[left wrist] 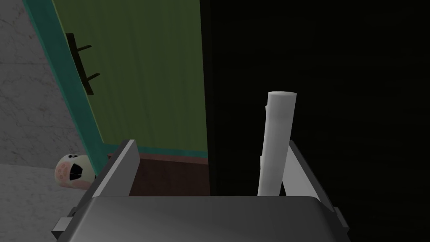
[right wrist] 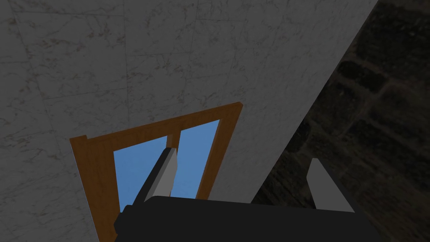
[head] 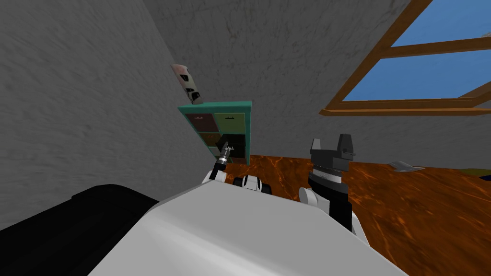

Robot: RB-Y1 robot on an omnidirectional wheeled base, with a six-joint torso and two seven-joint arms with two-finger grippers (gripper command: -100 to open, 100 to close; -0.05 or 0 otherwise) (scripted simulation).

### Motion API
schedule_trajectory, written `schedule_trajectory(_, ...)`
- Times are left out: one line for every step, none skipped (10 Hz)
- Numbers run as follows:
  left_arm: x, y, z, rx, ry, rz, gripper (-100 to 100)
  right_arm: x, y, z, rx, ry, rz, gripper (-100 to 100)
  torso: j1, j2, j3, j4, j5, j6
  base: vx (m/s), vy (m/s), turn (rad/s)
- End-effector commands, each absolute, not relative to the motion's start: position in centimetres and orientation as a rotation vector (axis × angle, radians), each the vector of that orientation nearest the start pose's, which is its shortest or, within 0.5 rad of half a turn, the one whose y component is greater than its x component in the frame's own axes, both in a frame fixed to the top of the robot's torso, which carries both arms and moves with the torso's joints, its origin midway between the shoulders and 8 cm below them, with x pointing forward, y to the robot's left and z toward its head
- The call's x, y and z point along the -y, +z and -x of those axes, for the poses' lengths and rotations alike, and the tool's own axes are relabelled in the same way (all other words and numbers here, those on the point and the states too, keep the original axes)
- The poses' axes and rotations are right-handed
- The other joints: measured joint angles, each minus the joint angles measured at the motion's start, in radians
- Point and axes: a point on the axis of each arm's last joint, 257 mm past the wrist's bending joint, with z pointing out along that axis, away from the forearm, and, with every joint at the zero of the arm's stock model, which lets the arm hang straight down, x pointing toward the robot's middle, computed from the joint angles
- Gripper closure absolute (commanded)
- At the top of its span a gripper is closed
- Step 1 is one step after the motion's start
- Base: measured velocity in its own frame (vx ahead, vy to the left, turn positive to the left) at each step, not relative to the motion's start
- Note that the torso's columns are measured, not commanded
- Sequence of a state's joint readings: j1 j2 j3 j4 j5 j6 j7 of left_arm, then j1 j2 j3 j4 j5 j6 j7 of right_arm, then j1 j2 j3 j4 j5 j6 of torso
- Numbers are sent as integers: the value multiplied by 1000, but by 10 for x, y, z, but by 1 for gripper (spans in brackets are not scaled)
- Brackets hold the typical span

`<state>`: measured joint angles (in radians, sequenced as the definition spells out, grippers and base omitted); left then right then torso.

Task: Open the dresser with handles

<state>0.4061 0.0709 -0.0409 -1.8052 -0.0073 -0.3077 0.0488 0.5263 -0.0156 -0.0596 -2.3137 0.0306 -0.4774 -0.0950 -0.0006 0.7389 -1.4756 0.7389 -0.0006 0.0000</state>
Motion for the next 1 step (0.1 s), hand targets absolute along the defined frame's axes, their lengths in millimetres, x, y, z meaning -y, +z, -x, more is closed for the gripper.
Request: schedule_trajectory(-272, -216, -425, -1072, -1205, 1094, 0, 295, 28, -336, -624, 1300, -666, 0, 0, 0, 0, 0, 0, 0, 0, 0, 0)
